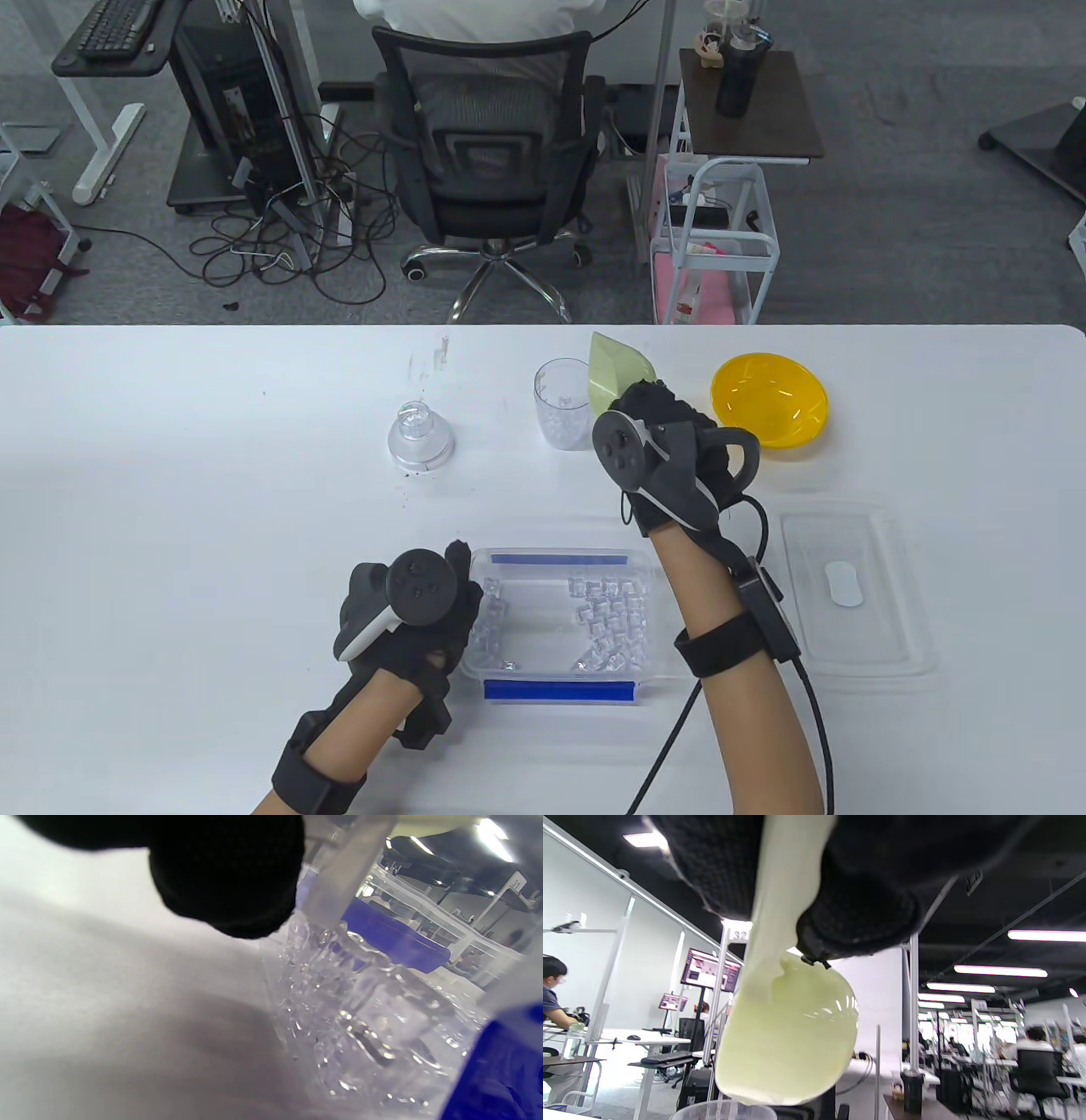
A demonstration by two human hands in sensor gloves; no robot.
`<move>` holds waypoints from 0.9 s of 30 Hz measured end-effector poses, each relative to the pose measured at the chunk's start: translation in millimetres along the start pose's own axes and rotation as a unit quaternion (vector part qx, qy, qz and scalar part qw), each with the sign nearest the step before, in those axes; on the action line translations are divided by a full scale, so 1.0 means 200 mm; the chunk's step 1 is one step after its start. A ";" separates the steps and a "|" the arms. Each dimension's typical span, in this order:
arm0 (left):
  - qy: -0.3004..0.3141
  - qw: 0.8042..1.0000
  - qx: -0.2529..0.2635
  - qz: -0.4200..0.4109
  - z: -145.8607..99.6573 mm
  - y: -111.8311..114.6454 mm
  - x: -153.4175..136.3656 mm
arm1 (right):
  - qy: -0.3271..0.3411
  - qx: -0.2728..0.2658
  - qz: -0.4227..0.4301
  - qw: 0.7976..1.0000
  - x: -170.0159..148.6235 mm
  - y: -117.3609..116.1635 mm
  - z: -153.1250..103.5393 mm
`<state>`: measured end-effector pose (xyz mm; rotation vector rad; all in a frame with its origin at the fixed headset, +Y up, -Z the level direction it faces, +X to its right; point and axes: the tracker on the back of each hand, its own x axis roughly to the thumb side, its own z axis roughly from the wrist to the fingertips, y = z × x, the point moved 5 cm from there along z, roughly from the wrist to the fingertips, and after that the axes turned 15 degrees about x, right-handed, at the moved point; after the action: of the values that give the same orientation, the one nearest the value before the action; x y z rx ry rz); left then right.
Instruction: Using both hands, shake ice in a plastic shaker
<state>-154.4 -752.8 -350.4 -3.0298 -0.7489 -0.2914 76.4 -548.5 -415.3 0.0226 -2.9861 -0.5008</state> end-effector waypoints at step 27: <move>0.014 0.996 0.050 0.078 -0.02 0.00 0.05 | 0.205 0.285 0.084 0.933 0.09 -0.15 -0.57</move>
<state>-147.3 -748.0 -344.3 -2.9598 -0.5063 -0.2846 71.0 -615.5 -315.8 -0.0701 -2.5764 0.3589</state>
